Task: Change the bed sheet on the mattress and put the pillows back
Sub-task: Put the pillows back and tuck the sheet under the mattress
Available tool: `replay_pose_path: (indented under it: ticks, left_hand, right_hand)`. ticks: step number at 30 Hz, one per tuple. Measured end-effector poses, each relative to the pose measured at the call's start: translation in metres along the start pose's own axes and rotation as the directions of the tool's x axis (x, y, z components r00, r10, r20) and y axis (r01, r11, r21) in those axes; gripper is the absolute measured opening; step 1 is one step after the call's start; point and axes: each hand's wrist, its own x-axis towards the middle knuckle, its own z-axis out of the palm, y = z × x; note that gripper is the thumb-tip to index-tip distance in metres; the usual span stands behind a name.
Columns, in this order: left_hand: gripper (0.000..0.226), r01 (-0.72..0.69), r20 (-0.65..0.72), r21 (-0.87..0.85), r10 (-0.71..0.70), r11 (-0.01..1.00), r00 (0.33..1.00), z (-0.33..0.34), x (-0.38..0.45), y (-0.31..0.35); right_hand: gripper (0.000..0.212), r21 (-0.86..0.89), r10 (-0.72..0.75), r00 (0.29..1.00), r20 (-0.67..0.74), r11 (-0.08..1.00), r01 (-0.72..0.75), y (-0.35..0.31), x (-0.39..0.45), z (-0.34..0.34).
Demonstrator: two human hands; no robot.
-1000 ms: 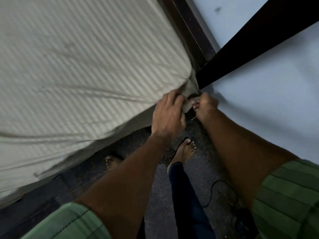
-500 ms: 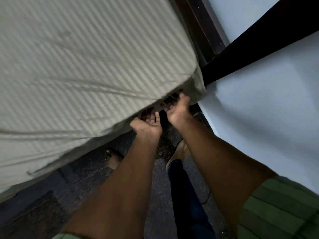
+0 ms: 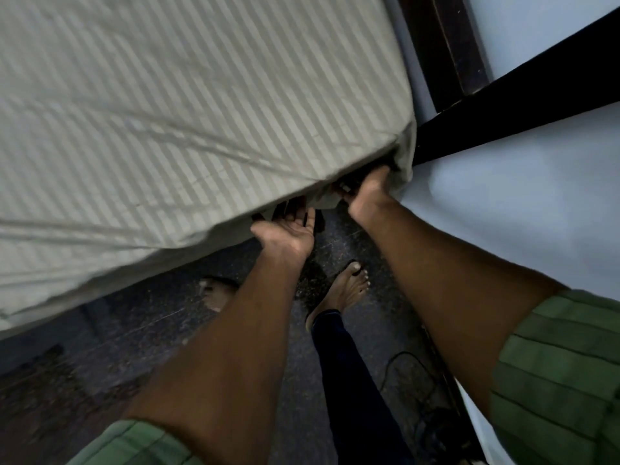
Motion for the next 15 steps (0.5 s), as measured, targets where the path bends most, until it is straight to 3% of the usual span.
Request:
replay_pose_path:
  ticks: [2,4,5,6,8,10,12,15]
  left_hand:
    - [0.061,0.015,-0.006,0.132,-0.014,0.991,1.000,-0.010,-0.002,-0.001]
    - [0.054,0.035,0.006,0.324,-0.039,0.945,0.999,-0.018,-0.006,-0.002]
    - [0.052,0.051,-0.006,0.409,-0.053,0.911,0.999,-0.022,-0.007,-0.002]
    - [0.049,0.063,-0.020,0.488,-0.061,0.870,0.998,-0.025,-0.009,-0.002]
    - [0.041,0.075,-0.034,0.634,-0.069,0.770,0.997,-0.027,-0.013,-0.002]
    - [0.032,0.062,-0.047,0.753,-0.041,0.656,0.998,-0.025,-0.018,-0.004]
    - [0.022,0.000,-0.014,0.855,0.024,0.519,1.000,-0.024,-0.020,-0.006]
    - [0.019,-0.134,0.111,0.917,0.083,0.374,0.990,-0.021,-0.025,-0.010]
  right_hand:
    - [0.049,-0.261,-0.161,0.959,-0.234,0.960,0.097,0.003,0.001,-0.012]
    - [0.070,-0.455,-0.354,0.831,-0.430,0.880,0.139,0.006,-0.001,-0.027]
    - [0.082,-0.469,-0.427,0.781,-0.455,0.861,0.197,0.004,-0.007,-0.030]
    - [0.089,-0.480,-0.501,0.754,-0.425,0.831,0.282,0.002,-0.009,-0.031]
    - [0.080,-0.543,-0.598,0.726,-0.339,0.755,0.368,0.000,-0.009,-0.028]
    - [0.054,-0.694,-0.640,0.681,-0.355,0.669,0.267,-0.002,-0.017,-0.019]
    - [0.041,-0.826,-0.706,0.598,-0.379,0.550,0.126,0.000,-0.022,-0.019]
    - [0.039,-0.901,-0.850,0.490,-0.191,0.350,0.256,0.010,-0.035,-0.019]
